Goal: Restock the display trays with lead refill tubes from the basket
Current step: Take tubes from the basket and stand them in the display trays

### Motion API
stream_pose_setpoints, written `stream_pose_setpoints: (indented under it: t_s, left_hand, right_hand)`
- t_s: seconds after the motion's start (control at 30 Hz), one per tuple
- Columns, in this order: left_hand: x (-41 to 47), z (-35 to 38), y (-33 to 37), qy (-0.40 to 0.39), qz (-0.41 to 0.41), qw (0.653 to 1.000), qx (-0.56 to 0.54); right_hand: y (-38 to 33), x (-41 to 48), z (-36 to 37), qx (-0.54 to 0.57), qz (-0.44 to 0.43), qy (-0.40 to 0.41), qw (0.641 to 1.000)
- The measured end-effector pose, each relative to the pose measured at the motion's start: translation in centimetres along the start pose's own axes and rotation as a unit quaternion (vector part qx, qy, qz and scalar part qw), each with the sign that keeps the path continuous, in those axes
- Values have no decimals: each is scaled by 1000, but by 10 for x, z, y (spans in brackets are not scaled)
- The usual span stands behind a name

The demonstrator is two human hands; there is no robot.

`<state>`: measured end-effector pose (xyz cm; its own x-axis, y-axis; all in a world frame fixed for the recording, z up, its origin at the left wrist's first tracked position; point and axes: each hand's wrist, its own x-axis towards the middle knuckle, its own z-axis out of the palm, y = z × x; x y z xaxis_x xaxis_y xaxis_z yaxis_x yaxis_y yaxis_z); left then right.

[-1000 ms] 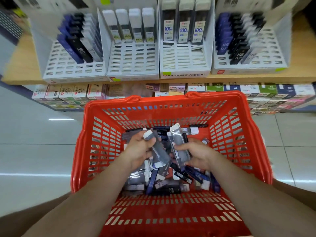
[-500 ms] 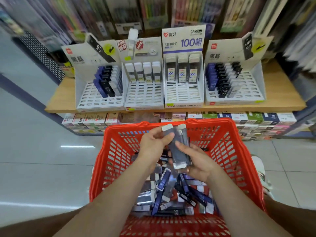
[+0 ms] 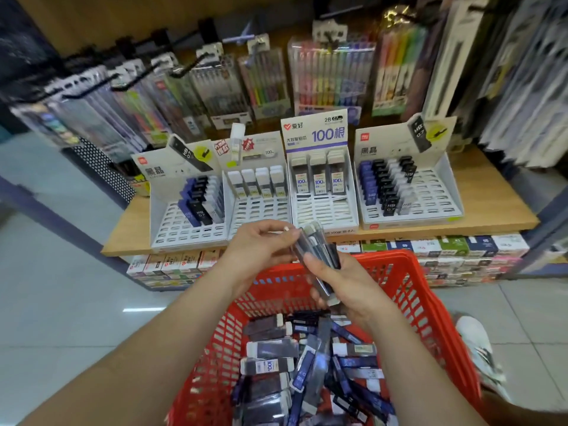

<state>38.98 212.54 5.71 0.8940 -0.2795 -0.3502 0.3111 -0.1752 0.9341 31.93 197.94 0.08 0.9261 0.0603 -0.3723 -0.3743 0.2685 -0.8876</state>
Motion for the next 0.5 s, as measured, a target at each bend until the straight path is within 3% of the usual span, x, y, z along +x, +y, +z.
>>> stream_pose_setpoints:
  t_s: [0.17,0.23,0.4,0.5]
  left_hand:
    - [16,0,26,20,30,999,-40]
    - [27,-2,33,11,50,998,-24]
    - [51,-14,54,26,83,980,177]
    - [65,-16,69,21,106,966,235]
  right_hand:
    - [1,1,-10,139,5,-21,990]
    - [-1,6,-13,177,-7,8,984]
    - [-15,29,-23,76,-60,128,987]
    - [-23,45,-29,23,-77,185,980]
